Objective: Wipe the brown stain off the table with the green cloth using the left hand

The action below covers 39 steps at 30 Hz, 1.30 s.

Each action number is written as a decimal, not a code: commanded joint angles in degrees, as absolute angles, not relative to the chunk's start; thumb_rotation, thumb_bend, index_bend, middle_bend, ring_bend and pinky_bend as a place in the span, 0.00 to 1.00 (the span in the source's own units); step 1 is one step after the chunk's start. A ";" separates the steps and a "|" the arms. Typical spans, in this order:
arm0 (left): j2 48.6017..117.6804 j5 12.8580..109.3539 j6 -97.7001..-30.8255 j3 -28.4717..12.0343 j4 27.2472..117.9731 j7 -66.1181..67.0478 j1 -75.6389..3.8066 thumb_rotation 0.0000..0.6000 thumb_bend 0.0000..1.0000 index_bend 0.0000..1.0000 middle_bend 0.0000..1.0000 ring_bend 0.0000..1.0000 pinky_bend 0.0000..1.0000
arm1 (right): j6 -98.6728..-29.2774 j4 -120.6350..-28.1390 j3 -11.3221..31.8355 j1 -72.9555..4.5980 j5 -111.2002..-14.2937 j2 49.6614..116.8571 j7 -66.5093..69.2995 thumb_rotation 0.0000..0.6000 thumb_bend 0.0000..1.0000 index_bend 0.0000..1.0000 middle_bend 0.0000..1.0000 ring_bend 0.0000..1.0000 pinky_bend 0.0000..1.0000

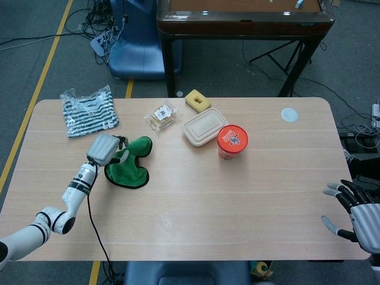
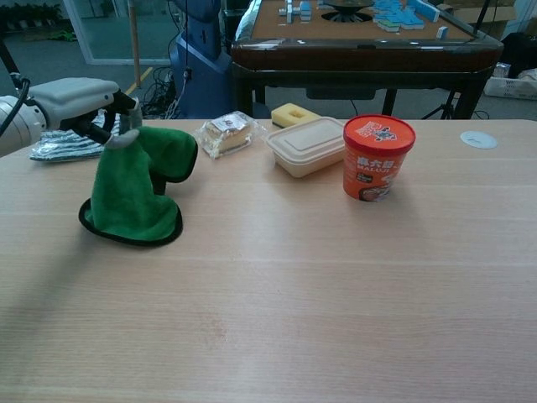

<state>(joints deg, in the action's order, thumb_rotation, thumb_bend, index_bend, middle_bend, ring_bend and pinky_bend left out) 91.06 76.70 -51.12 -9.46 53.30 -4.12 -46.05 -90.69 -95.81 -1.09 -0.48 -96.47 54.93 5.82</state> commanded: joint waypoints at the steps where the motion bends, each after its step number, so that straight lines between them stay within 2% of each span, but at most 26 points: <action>1: 88.56 68.77 -44.79 -11.57 59.33 0.90 -45.94 1.00 0.21 0.00 0.00 0.04 0.34 | -90.71 -95.74 -1.07 -0.50 -96.50 54.93 5.90 1.00 0.33 0.30 0.26 0.14 0.19; 3: 87.91 67.36 -45.49 -11.99 61.05 2.10 -45.36 1.00 0.19 0.00 0.00 0.01 0.28 | -90.64 -95.68 -1.06 -0.55 -96.48 54.95 5.99 1.00 0.33 0.30 0.26 0.14 0.19; 5: 87.08 66.98 -46.18 -11.98 62.58 2.65 -44.83 1.00 0.18 0.00 0.00 0.00 0.26 | -90.57 -95.66 -1.03 -0.64 -96.51 54.93 6.00 1.00 0.33 0.30 0.26 0.14 0.19; 13: 84.46 69.71 -53.55 -10.94 67.35 1.60 -40.92 1.00 0.18 0.00 0.00 0.02 0.26 | -89.51 -95.91 -0.86 -1.39 -96.48 54.72 5.77 1.00 0.33 0.30 0.26 0.14 0.19; 21: 78.37 71.40 -62.65 -8.59 76.13 2.17 -33.64 1.00 0.18 0.02 0.00 0.05 0.26 | -87.82 -96.36 -0.53 -2.65 -96.25 54.35 5.93 1.00 0.33 0.30 0.26 0.14 0.19; 32: 69.09 73.95 -78.61 -3.39 90.26 6.41 -20.09 1.00 0.18 0.07 0.00 0.05 0.26 | -85.45 -95.94 -0.67 -4.56 -97.11 54.83 6.26 1.00 0.33 0.30 0.26 0.14 0.19; 39: 67.27 79.03 -87.79 0.18 94.02 7.10 -12.75 1.00 0.18 0.07 0.01 0.06 0.26 | -84.44 -95.77 -0.94 -5.54 -97.92 55.46 6.31 1.00 0.33 0.30 0.26 0.14 0.19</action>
<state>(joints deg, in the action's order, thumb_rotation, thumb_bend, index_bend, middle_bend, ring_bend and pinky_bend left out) 68.07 77.30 -85.65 -1.24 92.61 6.64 -14.57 -84.51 -95.78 -0.88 -5.45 -97.80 55.40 6.33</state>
